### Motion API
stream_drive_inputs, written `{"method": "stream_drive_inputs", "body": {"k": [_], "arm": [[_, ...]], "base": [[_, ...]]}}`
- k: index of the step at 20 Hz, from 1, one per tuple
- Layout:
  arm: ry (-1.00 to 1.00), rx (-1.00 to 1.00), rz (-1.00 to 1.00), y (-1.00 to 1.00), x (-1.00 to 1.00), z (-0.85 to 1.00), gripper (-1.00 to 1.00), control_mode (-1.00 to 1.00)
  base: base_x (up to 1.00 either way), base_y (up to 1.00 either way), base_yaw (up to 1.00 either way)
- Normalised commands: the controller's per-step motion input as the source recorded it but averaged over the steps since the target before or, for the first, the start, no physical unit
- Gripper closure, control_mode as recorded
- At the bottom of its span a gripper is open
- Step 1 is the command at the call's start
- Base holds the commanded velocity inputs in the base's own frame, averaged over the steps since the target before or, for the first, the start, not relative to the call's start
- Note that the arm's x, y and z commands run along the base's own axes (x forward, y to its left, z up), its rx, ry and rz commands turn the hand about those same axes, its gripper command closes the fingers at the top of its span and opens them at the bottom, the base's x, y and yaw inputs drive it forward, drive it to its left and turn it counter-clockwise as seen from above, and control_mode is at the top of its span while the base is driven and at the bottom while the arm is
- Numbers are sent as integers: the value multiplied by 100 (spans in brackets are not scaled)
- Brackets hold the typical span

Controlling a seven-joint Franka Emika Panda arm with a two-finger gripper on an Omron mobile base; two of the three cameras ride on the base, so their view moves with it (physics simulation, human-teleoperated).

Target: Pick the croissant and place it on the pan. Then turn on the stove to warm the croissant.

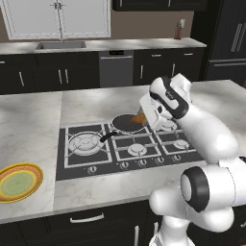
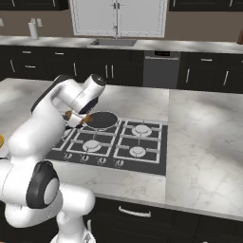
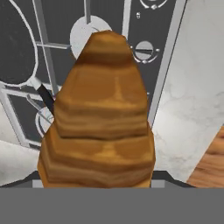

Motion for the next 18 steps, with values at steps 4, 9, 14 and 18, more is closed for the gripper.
{"method": "stream_drive_inputs", "body": {"k": [4,9,14,18], "arm": [[26,10,0,-18,40,4,100,-100],[32,4,0,-6,45,-8,100,-100],[29,2,0,-2,45,-22,100,-100],[20,0,0,-1,30,-33,100,-100]], "base": [[0,0,0],[0,0,0],[0,0,0],[0,0,0]]}}
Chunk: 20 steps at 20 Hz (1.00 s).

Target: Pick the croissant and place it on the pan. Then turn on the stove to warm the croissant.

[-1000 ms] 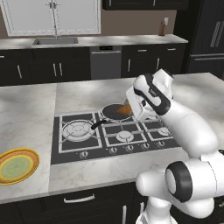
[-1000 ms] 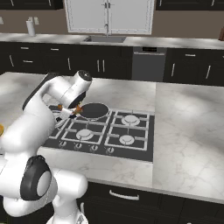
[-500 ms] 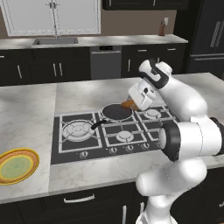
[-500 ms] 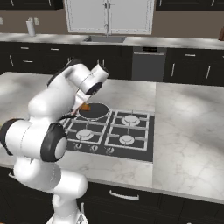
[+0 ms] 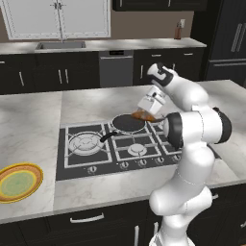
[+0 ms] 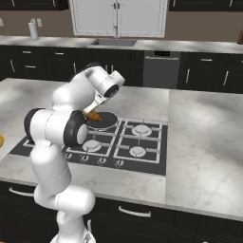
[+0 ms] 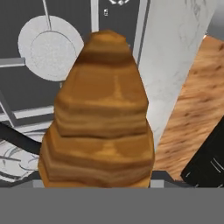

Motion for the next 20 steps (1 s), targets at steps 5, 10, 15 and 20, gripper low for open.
{"method": "stream_drive_inputs", "body": {"k": [5,10,15,20], "arm": [[7,0,0,0,22,-32,100,-100],[-8,0,0,0,22,-29,100,-100],[-5,0,0,0,30,-18,100,-100],[-2,0,0,0,27,-20,100,-100]], "base": [[0,0,0],[0,0,0],[0,0,0],[0,0,0]]}}
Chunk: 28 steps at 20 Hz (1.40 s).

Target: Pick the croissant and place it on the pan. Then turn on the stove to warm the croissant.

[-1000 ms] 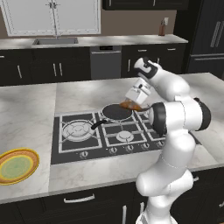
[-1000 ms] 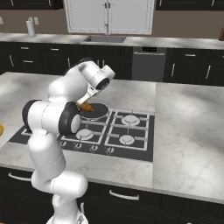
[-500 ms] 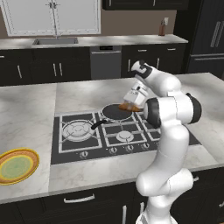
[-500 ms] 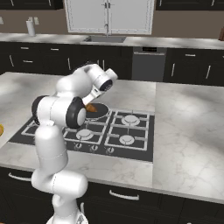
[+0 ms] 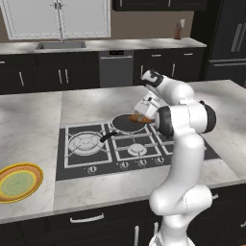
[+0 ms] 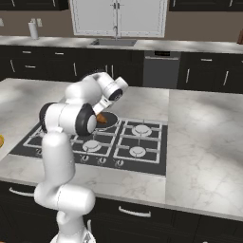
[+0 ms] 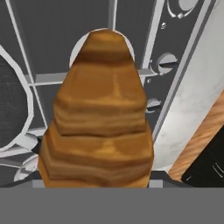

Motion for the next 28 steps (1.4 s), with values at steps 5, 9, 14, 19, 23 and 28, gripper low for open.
{"method": "stream_drive_inputs", "body": {"k": [5,9,14,19,23,28], "arm": [[0,0,0,0,27,-21,100,-100],[0,0,0,0,26,-16,100,-100],[-1,0,0,0,27,-16,100,-100],[-1,0,0,0,24,-19,100,-100],[-2,0,0,0,21,-18,100,-100],[-2,0,0,0,21,-17,100,-100]], "base": [[0,0,0],[0,0,0],[0,0,0],[0,0,0],[0,0,0],[0,0,0]]}}
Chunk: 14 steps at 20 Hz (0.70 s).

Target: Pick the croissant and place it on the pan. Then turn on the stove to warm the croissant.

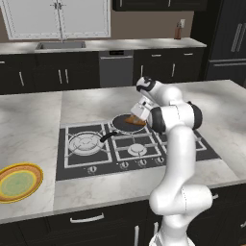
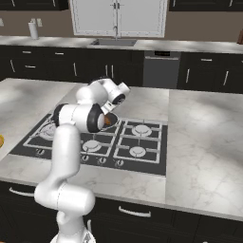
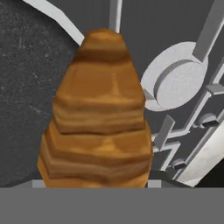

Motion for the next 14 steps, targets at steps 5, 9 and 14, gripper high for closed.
{"method": "stream_drive_inputs", "body": {"k": [5,9,14], "arm": [[0,0,0,0,24,-15,100,-100],[0,0,0,0,27,-13,100,-100],[-1,0,0,0,26,-11,100,-100]], "base": [[0,0,0],[0,0,0],[0,0,0]]}}
